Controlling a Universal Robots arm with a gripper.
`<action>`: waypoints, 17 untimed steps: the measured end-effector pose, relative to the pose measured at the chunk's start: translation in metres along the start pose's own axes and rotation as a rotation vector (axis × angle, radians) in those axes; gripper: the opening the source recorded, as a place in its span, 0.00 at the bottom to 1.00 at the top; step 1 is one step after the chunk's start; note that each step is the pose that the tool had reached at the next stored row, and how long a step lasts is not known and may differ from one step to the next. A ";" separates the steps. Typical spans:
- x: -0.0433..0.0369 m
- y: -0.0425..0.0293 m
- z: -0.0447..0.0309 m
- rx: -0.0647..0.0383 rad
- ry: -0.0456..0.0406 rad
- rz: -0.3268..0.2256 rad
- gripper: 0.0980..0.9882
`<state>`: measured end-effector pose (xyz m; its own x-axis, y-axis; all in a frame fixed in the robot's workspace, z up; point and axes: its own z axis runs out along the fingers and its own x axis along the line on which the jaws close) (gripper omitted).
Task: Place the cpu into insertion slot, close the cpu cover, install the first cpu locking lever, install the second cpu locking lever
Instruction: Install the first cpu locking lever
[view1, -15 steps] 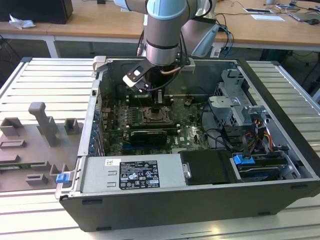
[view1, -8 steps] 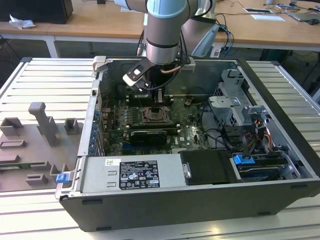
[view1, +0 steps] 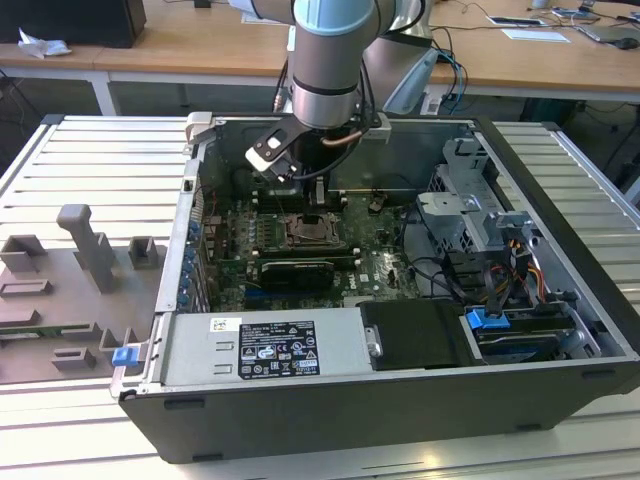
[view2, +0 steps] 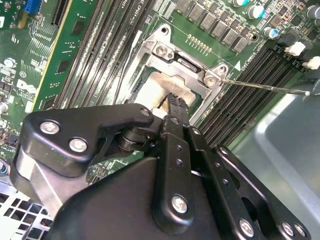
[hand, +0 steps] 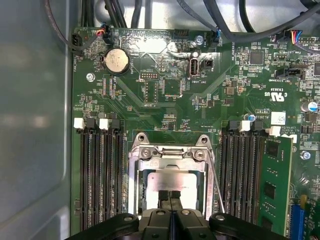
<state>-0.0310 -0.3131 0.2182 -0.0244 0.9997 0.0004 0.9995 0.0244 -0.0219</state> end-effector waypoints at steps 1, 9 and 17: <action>0.0000 0.0000 -0.0003 0.000 0.0000 0.000 0.01; 0.0000 0.0000 -0.0015 0.000 0.0001 0.000 0.01; 0.0000 -0.0001 -0.0041 0.000 0.0000 0.000 0.01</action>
<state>-0.0310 -0.3132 0.2223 -0.0244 0.9997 0.0004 0.9995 0.0244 -0.0220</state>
